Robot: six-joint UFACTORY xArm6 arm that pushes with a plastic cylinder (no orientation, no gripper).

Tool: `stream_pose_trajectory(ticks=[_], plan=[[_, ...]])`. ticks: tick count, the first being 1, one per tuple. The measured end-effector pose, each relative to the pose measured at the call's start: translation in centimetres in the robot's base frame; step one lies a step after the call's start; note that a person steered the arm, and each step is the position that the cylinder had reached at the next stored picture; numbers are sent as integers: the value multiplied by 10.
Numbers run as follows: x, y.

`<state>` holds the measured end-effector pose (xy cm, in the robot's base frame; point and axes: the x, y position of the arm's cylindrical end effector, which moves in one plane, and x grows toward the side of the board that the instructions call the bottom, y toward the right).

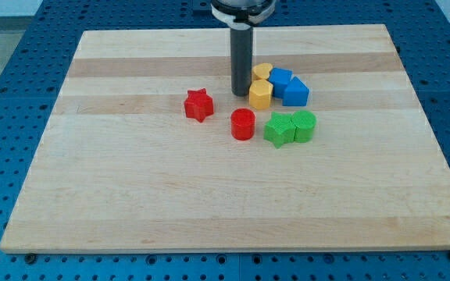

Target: Slide the red star down a bit

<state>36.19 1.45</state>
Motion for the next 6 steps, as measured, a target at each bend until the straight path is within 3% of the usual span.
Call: stream_pose_trajectory(ticks=[2, 6], plan=[[0, -1], [0, -109]])
